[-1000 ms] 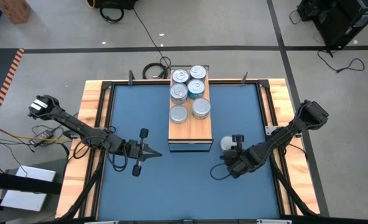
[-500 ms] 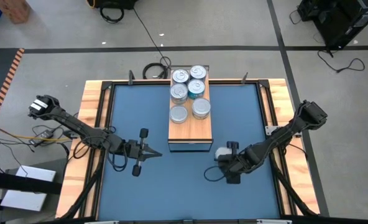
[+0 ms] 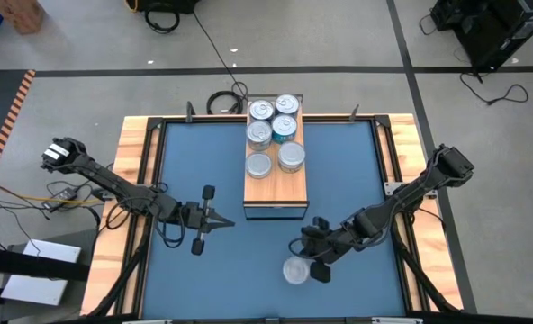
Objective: Stack canned seafood by type on shelf
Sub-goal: Stack the green tuna can on top of the other green tuna can on the shelf
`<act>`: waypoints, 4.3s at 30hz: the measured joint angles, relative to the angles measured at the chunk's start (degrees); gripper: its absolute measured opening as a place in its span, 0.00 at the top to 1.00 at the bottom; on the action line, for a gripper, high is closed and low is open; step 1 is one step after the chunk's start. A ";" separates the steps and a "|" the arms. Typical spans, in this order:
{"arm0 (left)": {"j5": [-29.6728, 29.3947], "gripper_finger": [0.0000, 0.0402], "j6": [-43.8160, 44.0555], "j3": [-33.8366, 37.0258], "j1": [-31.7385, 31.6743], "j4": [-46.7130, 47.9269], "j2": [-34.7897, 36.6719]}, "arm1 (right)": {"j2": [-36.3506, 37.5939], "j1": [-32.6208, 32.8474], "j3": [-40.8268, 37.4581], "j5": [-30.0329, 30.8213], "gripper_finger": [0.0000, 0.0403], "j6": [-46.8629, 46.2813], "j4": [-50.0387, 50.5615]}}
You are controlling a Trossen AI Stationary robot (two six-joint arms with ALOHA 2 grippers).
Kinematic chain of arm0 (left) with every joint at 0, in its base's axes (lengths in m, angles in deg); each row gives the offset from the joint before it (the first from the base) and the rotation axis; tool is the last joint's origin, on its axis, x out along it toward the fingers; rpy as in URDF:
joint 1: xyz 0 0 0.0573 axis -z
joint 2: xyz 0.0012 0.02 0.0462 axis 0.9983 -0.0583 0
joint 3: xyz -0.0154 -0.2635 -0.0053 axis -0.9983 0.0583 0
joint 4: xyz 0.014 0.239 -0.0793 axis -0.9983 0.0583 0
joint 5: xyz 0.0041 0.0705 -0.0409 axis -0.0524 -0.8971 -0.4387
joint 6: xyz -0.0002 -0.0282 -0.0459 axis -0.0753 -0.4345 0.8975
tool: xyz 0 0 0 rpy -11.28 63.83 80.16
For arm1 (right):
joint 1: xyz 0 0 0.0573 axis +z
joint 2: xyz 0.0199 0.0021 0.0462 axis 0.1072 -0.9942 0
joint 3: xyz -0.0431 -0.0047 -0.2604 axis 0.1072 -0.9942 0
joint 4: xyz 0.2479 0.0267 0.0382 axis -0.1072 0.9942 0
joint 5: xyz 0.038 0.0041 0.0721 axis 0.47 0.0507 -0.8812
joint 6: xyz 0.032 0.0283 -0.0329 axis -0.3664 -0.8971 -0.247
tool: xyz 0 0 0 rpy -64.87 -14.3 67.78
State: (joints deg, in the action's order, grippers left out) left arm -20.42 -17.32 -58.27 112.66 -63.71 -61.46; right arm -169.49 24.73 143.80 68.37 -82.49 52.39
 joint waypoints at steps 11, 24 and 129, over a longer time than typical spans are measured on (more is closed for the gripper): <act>0.07 1.00 1.86 -0.03 0.00 0.56 -0.58 | -0.02 1.38 -0.02 1.00 0.93 2.95 1.15; 6.12 1.00 4.90 -0.08 4.10 -9.43 -15.91 | -13.31 4.27 5.74 -3.55 0.98 8.10 -2.81; -0.76 1.00 -2.26 -37.76 1.77 27.12 -46.29 | -19.24 7.95 9.95 29.93 0.32 26.94 -1.95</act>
State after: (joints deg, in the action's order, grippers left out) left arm -21.19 -19.58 -96.03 114.42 -36.58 -107.75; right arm -188.74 32.69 153.75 98.30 -55.55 50.44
